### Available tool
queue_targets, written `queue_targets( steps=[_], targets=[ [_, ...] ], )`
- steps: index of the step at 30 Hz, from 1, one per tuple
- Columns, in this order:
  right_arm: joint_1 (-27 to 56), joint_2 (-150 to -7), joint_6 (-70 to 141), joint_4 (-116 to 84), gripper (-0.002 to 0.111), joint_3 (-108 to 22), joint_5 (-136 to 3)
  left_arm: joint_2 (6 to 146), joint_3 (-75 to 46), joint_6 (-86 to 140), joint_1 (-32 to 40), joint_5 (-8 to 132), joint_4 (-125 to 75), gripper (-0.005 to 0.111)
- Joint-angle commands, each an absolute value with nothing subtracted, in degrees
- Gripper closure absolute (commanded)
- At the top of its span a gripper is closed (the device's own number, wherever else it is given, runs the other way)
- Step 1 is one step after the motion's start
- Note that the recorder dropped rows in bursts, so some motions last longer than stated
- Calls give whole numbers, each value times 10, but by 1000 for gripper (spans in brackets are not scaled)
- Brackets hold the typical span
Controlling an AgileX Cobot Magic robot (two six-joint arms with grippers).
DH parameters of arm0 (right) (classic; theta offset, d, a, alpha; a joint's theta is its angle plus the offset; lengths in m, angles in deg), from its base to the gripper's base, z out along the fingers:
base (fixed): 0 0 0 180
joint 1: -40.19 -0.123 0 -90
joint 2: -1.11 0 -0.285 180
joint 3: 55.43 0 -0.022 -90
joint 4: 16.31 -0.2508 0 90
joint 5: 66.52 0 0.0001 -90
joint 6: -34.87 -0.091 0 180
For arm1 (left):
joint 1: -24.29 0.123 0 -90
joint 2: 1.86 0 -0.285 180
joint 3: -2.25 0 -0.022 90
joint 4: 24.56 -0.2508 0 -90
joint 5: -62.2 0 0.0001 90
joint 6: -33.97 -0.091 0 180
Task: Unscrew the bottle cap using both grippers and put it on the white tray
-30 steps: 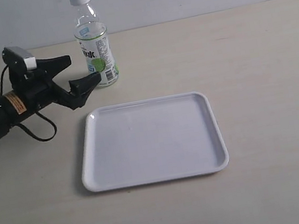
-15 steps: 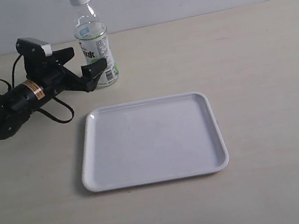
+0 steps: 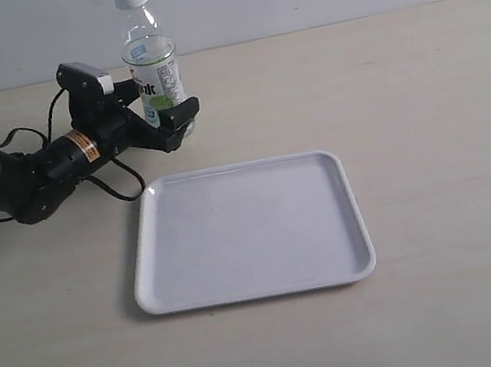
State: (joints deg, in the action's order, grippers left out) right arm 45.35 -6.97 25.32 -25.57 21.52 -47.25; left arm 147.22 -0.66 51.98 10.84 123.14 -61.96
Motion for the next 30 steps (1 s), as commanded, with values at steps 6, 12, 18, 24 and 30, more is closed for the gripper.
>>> queue_targets(
  steps=[6,12,18,24,30],
  targets=[
    [456,-67,257,-254,108,218,-475,1475,-3,527,105,1218,-614,9],
    [456,-67,257,-254,108,218,-475,1477,-3,537,104,1208,-614,9],
    [456,-67,257,-254,108,218,-475,1482,-2,535,104,1210,-585,9],
    [456,-67,257,-254,108,218,-475,1500,24,544,101,1210,-589,9],
    [456,-67,257,-254,108,218,-475,1505,36,541,96,1210,-587,11]
  ],
)
